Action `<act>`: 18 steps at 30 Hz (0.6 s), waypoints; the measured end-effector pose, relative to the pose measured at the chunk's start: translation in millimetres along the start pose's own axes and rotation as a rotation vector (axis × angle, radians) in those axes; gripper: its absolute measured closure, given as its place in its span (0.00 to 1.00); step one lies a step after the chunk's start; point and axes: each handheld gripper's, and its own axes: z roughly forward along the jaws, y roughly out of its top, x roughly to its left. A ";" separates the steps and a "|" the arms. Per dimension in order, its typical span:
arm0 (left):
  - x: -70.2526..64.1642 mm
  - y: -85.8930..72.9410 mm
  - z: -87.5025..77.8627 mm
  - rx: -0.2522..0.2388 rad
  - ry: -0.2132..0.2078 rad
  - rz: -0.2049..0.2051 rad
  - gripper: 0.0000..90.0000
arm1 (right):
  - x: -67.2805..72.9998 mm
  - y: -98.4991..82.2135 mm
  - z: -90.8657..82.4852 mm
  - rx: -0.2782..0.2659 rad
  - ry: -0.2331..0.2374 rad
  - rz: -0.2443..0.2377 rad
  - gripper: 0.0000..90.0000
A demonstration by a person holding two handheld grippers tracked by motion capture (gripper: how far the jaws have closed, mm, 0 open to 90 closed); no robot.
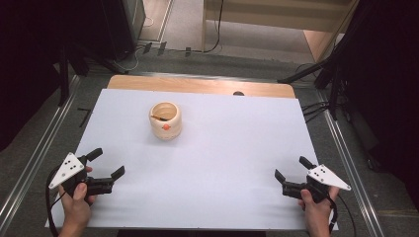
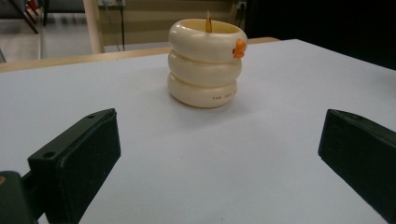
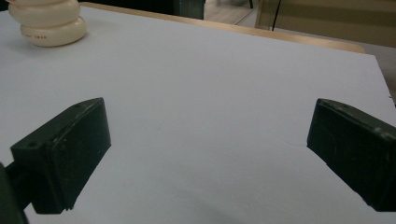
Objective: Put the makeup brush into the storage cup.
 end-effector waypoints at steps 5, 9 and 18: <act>1.2 -0.3 -0.4 -0.002 -0.003 -0.002 0.00 | -0.5 -4.2 -5.5 0.009 -0.002 -0.014 0.00; -0.1 -0.4 0.4 0.000 -0.005 0.000 0.00 | -1.2 -7.7 -9.9 0.021 -0.003 -0.019 0.00; -1.8 -0.7 2.3 0.004 -0.012 0.005 0.00 | -2.1 -8.3 -8.8 0.023 -0.007 -0.015 0.00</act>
